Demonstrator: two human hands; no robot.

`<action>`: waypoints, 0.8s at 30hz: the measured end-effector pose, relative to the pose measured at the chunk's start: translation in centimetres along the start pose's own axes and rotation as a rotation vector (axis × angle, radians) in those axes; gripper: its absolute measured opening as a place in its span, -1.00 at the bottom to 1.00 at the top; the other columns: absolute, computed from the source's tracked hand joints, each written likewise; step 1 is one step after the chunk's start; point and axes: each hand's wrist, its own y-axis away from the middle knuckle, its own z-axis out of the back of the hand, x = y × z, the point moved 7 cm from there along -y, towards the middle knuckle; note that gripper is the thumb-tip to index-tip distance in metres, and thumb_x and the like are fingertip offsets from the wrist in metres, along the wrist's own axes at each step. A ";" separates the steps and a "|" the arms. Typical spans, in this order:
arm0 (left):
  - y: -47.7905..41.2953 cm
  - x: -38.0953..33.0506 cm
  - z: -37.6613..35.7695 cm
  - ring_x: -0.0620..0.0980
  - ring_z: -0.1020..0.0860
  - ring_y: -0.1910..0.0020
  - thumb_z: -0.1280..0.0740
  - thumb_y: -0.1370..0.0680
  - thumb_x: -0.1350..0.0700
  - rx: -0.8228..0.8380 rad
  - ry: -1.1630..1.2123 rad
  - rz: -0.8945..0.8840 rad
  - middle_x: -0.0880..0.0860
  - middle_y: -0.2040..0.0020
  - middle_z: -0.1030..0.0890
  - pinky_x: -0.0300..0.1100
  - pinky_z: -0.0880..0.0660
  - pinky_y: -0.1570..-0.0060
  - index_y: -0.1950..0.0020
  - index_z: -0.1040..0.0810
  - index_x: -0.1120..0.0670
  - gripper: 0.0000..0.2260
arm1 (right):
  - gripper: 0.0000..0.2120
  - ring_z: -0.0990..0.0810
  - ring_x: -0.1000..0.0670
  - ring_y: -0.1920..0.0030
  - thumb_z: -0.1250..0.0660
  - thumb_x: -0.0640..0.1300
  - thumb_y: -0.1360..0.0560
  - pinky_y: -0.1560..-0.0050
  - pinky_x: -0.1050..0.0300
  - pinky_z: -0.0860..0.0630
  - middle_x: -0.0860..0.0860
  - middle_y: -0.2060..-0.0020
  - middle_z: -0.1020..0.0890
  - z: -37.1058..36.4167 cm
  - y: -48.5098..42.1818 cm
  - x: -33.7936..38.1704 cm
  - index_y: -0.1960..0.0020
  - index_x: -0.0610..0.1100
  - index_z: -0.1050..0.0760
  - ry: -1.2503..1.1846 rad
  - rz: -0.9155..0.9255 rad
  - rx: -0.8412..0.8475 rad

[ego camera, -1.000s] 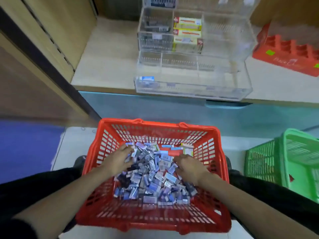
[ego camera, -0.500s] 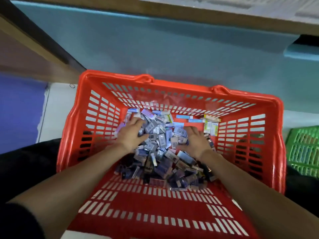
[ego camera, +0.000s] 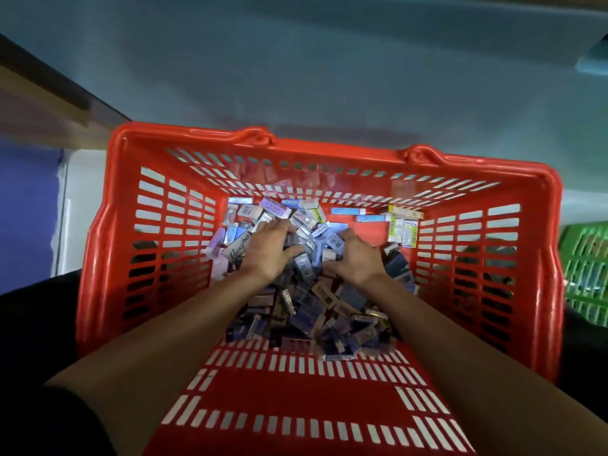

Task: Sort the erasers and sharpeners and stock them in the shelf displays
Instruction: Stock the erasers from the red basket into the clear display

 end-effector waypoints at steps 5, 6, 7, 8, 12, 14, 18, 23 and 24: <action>0.9 0.2 1.2 0.18 -0.50 0.00 -0.17 -0.63 0.08 -0.026 0.149 0.047 0.24 -0.01 -0.53 -0.13 -0.31 0.11 -0.12 -0.48 0.29 -0.72 | -0.51 -0.57 -0.14 -0.06 -0.30 0.10 -0.51 -0.01 0.05 -0.48 -0.12 -0.07 -0.59 0.8 0.9 0.7 -0.32 -0.16 -0.37 0.015 0.074 -0.068; 1.1 0.2 1.5 0.17 -0.49 0.01 -0.15 -0.64 0.11 -0.036 0.189 0.060 0.24 -0.01 -0.51 -0.17 -0.27 0.14 -0.12 -0.46 0.30 -0.74 | -0.58 -0.59 -0.11 0.07 -0.29 0.08 -0.53 0.09 0.06 -0.49 -0.10 0.07 -0.61 1.2 1.2 0.8 -0.25 -0.18 -0.43 -0.061 0.082 -0.084; 1.4 0.1 1.8 0.15 -0.48 0.01 -0.15 -0.64 0.15 -0.039 0.237 0.077 0.23 -0.03 -0.50 -0.20 -0.26 0.14 -0.13 -0.46 0.30 -0.77 | -0.65 -0.56 -0.06 0.23 -0.29 0.05 -0.54 0.20 0.09 -0.45 -0.06 0.25 -0.58 1.5 1.5 0.9 -0.15 -0.21 -0.48 -0.191 0.080 -0.088; 1.6 0.0 2.0 0.13 -0.47 0.02 -0.15 -0.63 0.18 -0.041 0.287 0.083 0.22 -0.05 -0.49 -0.21 -0.27 0.13 -0.13 -0.46 0.29 -0.80 | -0.71 -0.47 0.01 0.38 -0.31 0.01 -0.53 0.28 0.12 -0.39 -0.01 0.38 -0.50 1.9 1.9 0.9 -0.04 -0.23 -0.50 -0.334 0.063 -0.090; 2.9 -1.5 2.9 0.01 -0.50 0.07 -0.25 -0.60 0.14 0.075 0.481 0.060 0.01 0.07 -0.53 -0.19 -0.38 0.11 -0.01 -0.48 0.08 -0.96 | -0.72 -0.31 0.14 0.61 -0.36 -0.11 -0.52 0.50 0.24 -0.31 -0.08 0.44 -0.46 3.0 4.5 1.3 -0.02 -0.36 -0.51 -0.804 -0.045 -0.010; 4.0 -2.9 3.5 -0.06 -0.54 0.05 -0.35 -0.53 0.01 0.164 0.561 0.046 -0.06 0.08 -0.56 -0.19 -0.43 0.04 0.00 -0.51 0.06 -0.85 | -0.70 -0.35 0.11 0.60 -0.38 -0.11 -0.50 0.47 0.22 -0.35 -0.07 0.47 -0.48 4.0 6.1 2.2 0.03 -0.39 -0.52 -0.921 -0.041 0.028; 6.2 -6.7 5.8 -0.05 -0.40 0.21 -0.43 -0.46 -0.04 0.241 0.612 -0.029 0.06 0.17 -0.42 -0.22 -0.33 0.16 -0.03 -0.49 0.25 -0.62 | -0.75 -0.31 0.07 0.53 -0.37 -0.09 -0.50 0.42 0.31 -0.34 0.04 0.54 -0.37 7.0 9.5 4.3 0.33 -0.10 -0.48 -1.095 0.072 0.039; 9.4 -11.2 10.8 -0.30 -0.46 0.39 -0.44 -0.47 0.13 0.173 0.685 -0.117 -0.05 0.28 -0.51 -0.45 -0.37 0.32 0.02 -0.53 0.15 -0.83 | -0.81 -0.34 0.04 0.48 -0.40 -0.04 -0.46 0.45 0.20 -0.27 -0.06 0.42 -0.46 11.1 14.2 6.3 0.22 -0.16 -0.55 -1.143 0.151 -0.041; 10.1 -12.0 11.9 -0.33 -0.45 0.41 -0.43 -0.47 0.17 0.158 0.690 -0.144 -0.06 0.28 -0.51 -0.46 -0.36 0.34 0.03 -0.52 0.14 -0.86 | -0.76 -0.36 0.00 0.43 -0.44 0.01 -0.42 0.42 0.19 -0.25 -0.12 0.35 -0.47 12.0 15.2 6.9 0.17 -0.19 -0.58 -1.117 0.175 -0.060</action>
